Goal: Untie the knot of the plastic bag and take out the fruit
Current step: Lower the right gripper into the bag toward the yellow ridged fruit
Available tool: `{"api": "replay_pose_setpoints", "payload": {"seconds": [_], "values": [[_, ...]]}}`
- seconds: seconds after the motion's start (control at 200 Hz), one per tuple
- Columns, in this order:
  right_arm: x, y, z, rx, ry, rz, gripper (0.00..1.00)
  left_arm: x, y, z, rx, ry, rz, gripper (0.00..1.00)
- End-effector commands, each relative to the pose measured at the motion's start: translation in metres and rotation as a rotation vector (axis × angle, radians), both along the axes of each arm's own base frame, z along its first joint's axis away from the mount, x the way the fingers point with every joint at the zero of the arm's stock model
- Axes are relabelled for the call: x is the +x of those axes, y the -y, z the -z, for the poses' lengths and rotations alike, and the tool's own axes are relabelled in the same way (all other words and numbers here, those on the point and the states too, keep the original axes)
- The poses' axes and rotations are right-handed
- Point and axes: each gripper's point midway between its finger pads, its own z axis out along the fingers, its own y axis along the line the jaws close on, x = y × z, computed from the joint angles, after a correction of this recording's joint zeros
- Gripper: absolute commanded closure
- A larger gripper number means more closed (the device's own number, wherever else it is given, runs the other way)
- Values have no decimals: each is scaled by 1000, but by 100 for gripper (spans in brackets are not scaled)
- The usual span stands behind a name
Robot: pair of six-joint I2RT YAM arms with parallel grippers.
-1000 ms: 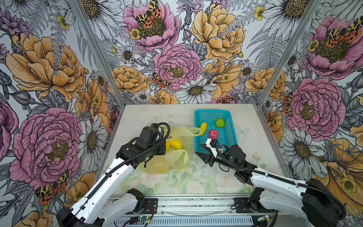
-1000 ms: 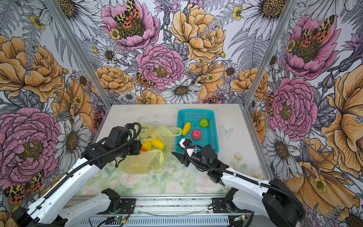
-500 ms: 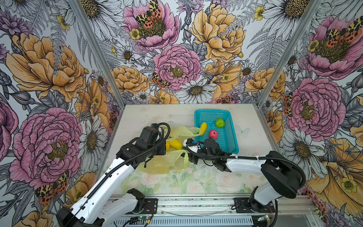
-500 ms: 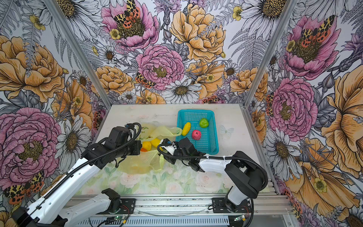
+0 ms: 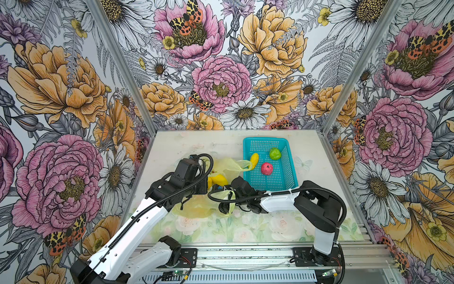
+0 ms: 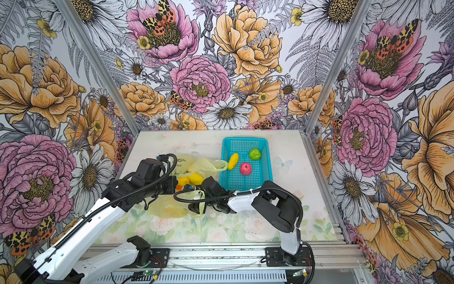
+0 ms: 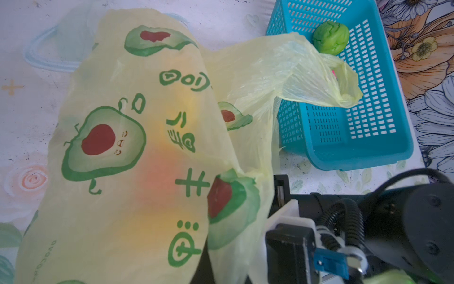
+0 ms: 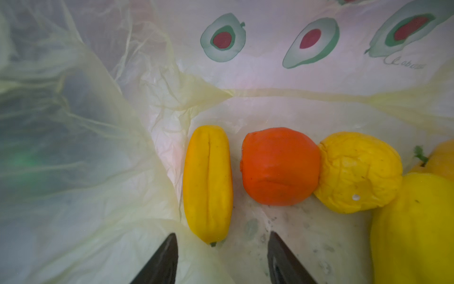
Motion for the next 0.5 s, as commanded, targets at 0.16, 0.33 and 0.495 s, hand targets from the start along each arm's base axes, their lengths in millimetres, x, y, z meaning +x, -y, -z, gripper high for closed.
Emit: {"api": "replay_pose_setpoints", "payload": {"seconds": [0.16,0.33,0.495], "values": [[20,-15,4,-5,38,99,73,-2,1,-11,-13,30,-2,100],[38,-11,2,17,17,163,84,-2,1,-13,-14,36,-1,100],[34,-11,7,15,14,134,67,-2,0,-13,-13,37,-1,100]]}}
